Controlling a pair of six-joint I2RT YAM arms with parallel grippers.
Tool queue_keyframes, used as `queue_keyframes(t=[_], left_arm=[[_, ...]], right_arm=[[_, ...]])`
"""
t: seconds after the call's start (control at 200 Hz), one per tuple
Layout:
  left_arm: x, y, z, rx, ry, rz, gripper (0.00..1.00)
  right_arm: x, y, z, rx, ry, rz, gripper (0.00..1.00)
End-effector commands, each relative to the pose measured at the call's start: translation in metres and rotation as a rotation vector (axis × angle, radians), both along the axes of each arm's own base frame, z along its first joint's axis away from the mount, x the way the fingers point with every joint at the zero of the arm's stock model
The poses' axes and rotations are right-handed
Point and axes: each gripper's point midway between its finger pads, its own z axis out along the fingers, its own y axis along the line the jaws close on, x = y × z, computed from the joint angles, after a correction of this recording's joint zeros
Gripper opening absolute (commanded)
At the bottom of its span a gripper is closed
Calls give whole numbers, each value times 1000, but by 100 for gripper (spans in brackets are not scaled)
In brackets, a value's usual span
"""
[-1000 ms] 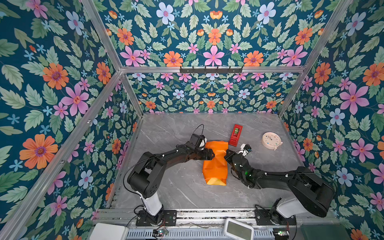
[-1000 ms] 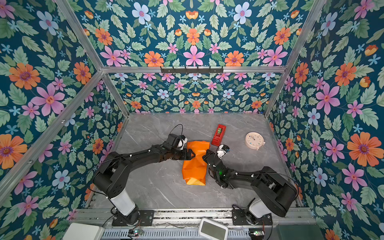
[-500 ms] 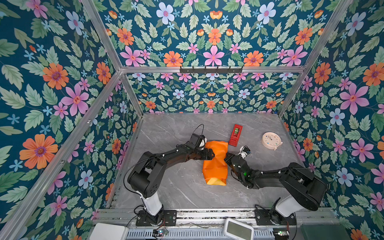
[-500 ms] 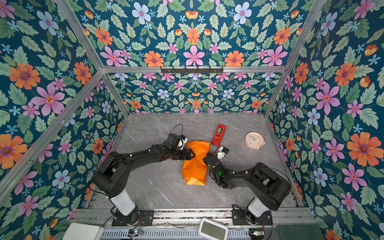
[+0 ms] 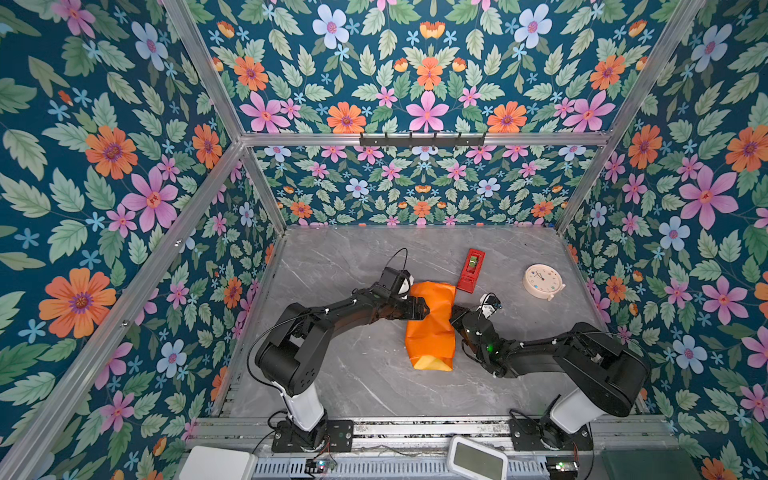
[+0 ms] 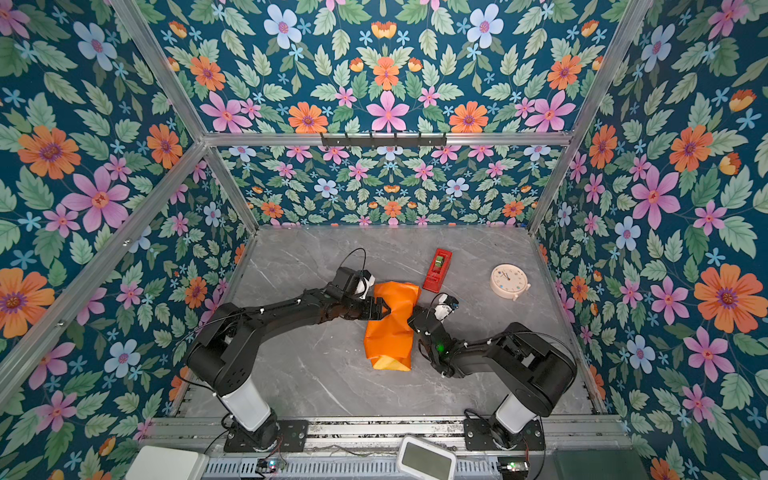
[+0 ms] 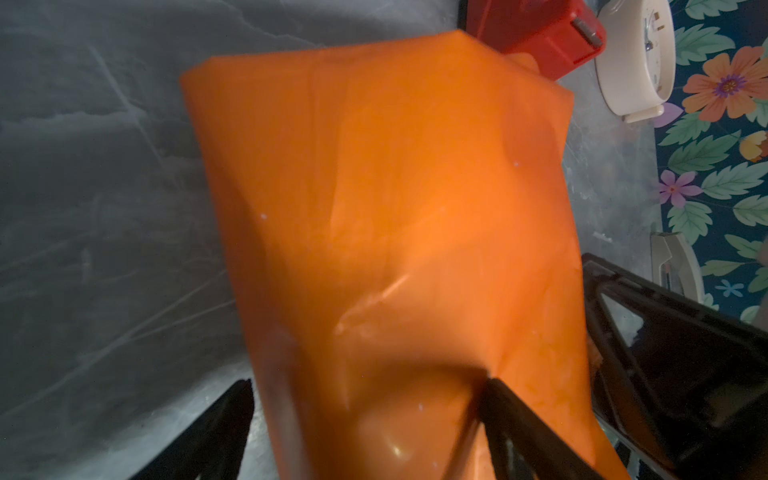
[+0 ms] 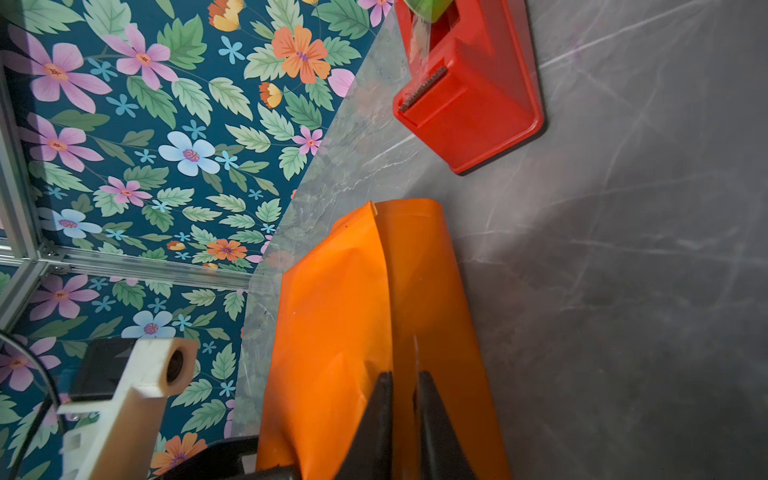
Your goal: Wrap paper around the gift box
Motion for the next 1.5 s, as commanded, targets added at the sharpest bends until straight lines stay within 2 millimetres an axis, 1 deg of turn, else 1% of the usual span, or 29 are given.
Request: queue_keyframes(t=[0.0, 0.24, 0.615, 0.81, 0.975, 1.165, 1.235, 1.295, 1.39, 1.495], left_arm=[[-33, 65, -56, 350, 133, 41, 87], [-34, 66, -56, 349, 135, 41, 87], [-34, 66, -56, 348, 135, 39, 87], [-33, 66, -56, 347, 133, 41, 87], [-33, 66, -56, 347, 135, 40, 87], [-33, 65, -56, 347, 135, 40, 87], [-33, 65, -56, 345, 135, 40, 87], [-33, 65, -56, 346, 136, 40, 87], [-32, 66, -57, 346, 136, 41, 87], [-32, 65, -57, 344, 137, 39, 87]], right_arm=[[1, 10, 7, 52, -15, 30, 20], [1, 12, 4, 65, -8, 35, 31], [1, 4, -3, 51, 20, 6, 50], [3, -1, -3, 56, 25, -3, 57], [5, -6, -1, 64, 25, -14, 60], [6, -16, -2, 65, 33, -34, 64], [5, -24, -2, 60, 35, -49, 67], [3, -32, 0, 49, 36, -61, 71], [-3, -45, 6, 7, 36, -74, 73], [-12, -48, 17, -97, 70, -21, 72]])
